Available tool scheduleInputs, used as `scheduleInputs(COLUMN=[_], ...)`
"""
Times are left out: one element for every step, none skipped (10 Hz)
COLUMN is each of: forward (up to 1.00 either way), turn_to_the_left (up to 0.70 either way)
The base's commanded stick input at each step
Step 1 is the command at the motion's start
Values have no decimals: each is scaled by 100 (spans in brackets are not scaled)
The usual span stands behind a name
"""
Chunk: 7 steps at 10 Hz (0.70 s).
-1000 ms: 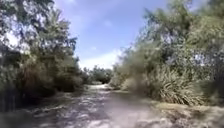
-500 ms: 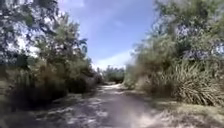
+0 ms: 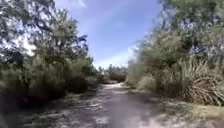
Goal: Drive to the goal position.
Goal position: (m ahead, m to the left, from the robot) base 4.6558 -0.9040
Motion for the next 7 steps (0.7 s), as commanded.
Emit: scheduleInputs(forward=[50, 50, 50, 50, 50, 50, 50], turn_to_the_left=[0, 0, 0, -10, -24, -39, -50])
